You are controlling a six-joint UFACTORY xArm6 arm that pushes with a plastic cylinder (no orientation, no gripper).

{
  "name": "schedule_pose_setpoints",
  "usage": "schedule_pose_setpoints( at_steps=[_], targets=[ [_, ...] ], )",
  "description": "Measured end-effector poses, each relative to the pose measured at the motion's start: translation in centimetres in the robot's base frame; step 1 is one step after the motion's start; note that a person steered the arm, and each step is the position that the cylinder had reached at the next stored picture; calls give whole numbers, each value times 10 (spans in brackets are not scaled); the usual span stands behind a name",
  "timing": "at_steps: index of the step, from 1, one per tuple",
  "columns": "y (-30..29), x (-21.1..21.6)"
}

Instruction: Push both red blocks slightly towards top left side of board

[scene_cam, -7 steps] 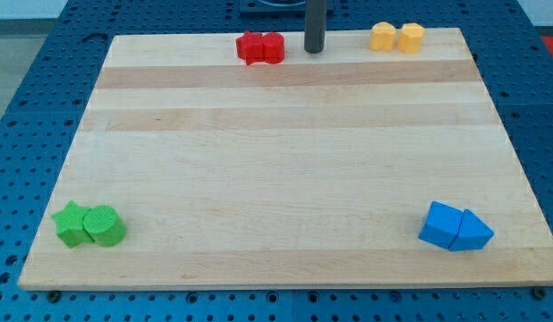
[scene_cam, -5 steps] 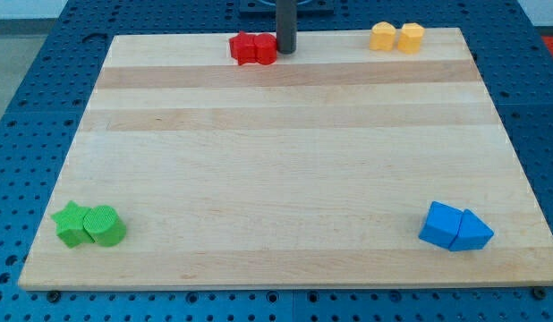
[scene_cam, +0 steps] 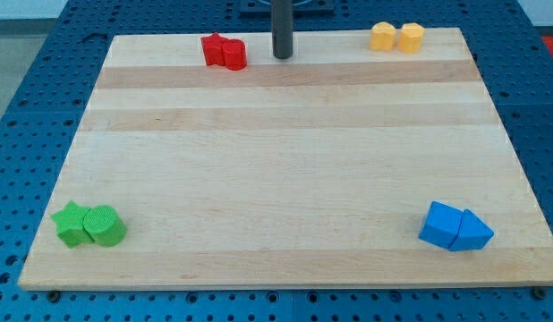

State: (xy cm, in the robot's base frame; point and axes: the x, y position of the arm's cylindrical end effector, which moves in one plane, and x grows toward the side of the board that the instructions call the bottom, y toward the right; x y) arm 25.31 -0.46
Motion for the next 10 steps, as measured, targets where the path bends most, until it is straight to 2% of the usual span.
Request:
schedule_pose_setpoints(
  at_steps=[1, 4, 5, 6, 7, 9, 10],
  targets=[
    [-10, 19],
    [-25, 0],
    [-24, 6],
    [-24, 37],
    [-46, 39],
    [-50, 3],
    [-53, 5]
  ],
)
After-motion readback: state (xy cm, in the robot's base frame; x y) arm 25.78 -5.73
